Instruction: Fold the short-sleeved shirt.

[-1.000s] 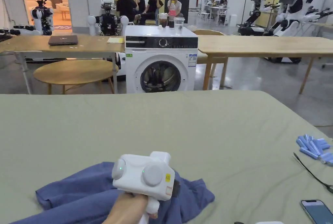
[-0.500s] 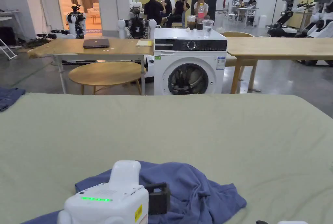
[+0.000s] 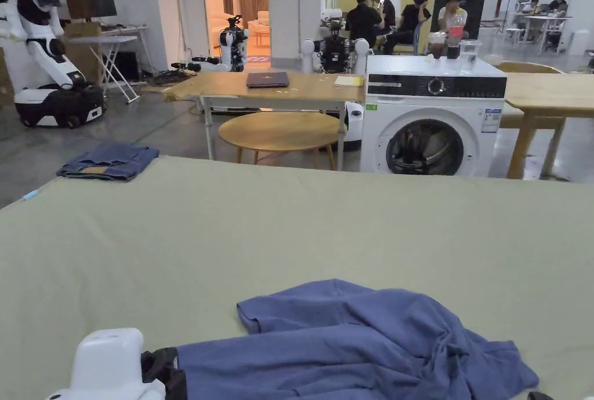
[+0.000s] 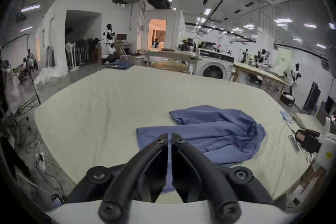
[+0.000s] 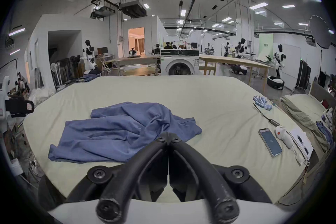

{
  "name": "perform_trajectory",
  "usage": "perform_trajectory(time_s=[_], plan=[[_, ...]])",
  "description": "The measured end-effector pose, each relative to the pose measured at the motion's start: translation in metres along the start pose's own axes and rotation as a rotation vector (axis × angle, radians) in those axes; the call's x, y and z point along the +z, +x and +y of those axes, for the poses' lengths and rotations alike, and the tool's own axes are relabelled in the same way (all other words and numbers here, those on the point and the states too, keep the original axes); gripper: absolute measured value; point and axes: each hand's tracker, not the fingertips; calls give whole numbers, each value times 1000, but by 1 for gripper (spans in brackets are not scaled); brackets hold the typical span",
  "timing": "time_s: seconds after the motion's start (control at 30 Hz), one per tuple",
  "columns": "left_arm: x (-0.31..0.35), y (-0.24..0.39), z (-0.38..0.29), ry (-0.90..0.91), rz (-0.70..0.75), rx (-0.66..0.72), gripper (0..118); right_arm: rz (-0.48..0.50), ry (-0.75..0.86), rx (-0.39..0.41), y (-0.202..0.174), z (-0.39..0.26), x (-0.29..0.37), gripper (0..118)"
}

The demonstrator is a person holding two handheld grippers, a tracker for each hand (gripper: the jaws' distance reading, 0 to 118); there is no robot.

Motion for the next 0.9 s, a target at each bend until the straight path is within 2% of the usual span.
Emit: perform_trajectory(time_s=[0.07,0.23,0.33,0.43,0.47,0.5,0.53,0.57,0.67,0.73,0.77,0.8,0.83,0.9], plan=[[-24,-11,4,-45,6,4,0,4,-7,8,-3,0,-2,0],[-125,-44,10,-298,23,-64,0,1,-42,17,-4,-5,-13,0],[-176,-63,17,-430,16,-22,0,-14,-68,22,0,-10,-20,0],[-206,-76,23,-488,15,-16,0,-28,-97,19,3,-14,-30,0],[-215,-80,24,-503,-21,-13,18,-28,-106,18,4,-15,-33,0],[-223,-83,23,-541,-37,-22,52,-30,-116,18,4,-16,-36,0],[-230,-84,21,-565,-31,-19,91,-30,-119,19,4,-17,-37,0],[-238,-83,18,-593,-41,-68,116,-28,-120,21,3,-18,-38,0],[-250,-76,8,-589,32,-159,116,-30,-132,33,1,-21,-42,0],[-259,-73,5,-572,52,-161,116,-31,-144,32,1,-23,-45,0],[-261,-72,4,-561,67,-152,98,-30,-151,33,1,-25,-47,0],[-261,-72,3,-565,68,-146,56,-31,-154,35,1,-26,-48,0],[-259,-71,3,-569,58,-141,41,-34,-157,36,2,-26,-49,0],[-250,-66,3,-527,9,-98,23,-35,-165,31,6,-27,-52,0]])
